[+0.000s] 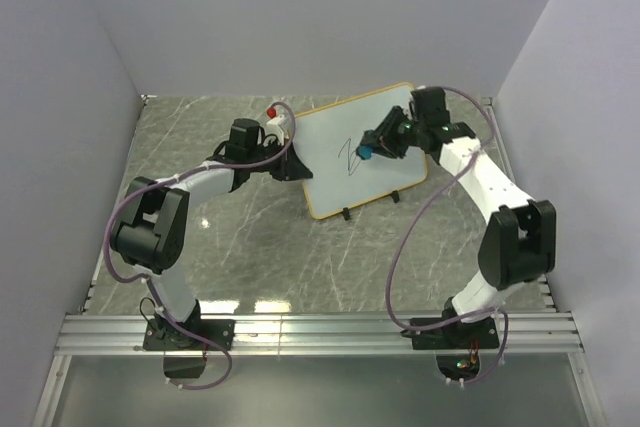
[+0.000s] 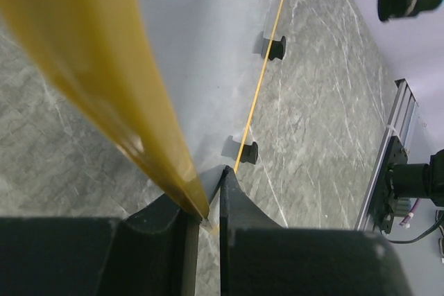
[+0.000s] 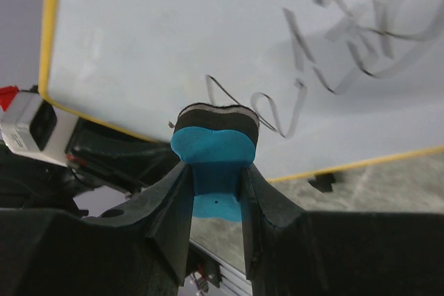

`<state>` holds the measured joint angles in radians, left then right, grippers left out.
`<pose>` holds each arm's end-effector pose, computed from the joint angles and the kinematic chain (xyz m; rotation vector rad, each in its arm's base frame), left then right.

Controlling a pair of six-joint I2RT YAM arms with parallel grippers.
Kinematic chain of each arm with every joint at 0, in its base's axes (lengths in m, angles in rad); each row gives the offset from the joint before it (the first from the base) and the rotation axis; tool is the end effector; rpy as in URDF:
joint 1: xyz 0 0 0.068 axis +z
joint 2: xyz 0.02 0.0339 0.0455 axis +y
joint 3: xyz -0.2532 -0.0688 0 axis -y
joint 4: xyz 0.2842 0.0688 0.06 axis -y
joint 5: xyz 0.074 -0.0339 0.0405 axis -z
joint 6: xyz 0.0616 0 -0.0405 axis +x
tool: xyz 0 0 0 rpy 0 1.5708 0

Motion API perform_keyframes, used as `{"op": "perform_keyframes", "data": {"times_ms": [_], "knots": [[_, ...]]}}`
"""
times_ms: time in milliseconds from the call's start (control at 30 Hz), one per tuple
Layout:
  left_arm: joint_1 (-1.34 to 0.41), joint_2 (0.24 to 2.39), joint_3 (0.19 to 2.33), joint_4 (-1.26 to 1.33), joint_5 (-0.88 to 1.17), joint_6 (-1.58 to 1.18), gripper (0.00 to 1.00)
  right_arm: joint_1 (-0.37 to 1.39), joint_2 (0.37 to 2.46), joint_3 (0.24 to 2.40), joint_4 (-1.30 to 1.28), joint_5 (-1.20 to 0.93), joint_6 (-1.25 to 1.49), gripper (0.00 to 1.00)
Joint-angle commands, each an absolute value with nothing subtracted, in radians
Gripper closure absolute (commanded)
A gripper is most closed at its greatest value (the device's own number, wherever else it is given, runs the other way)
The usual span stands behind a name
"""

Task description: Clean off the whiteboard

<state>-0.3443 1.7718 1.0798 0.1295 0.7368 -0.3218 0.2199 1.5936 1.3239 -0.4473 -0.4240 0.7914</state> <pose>0.3897 -0.1837 0.1627 0.4807 2.1387 -1.1688 0.3983 0.1150 0.2632 0.4527 2.3775 0.9843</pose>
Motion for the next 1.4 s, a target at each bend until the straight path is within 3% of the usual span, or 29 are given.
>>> {"op": "perform_keyframes", "data": {"times_ms": [0,167,433,767,1000,1367], "knots": [[-0.341,1.795,1.02,0.055,0.485,-0.184,1.0,0.306,1.676,1.464,-0.382,-0.399,0.802,1.0],[-0.35,1.798,1.02,0.046,0.488,-0.18,1.0,0.4,1.84,1.632,-0.39,-0.324,0.827,1.0],[-0.364,1.77,1.019,0.02,0.489,-0.17,1.0,0.41,1.936,1.681,-0.414,-0.235,0.881,1.0],[-0.364,1.752,1.006,0.006,0.483,-0.149,1.0,0.365,1.824,1.324,-0.4,-0.129,0.913,1.0],[-0.365,1.758,1.008,0.011,0.497,-0.149,1.0,0.348,1.809,1.221,-0.4,-0.117,0.907,1.0],[-0.383,1.769,1.003,0.014,0.486,-0.137,1.0,0.4,1.867,1.492,-0.39,-0.213,0.948,1.0]]}}
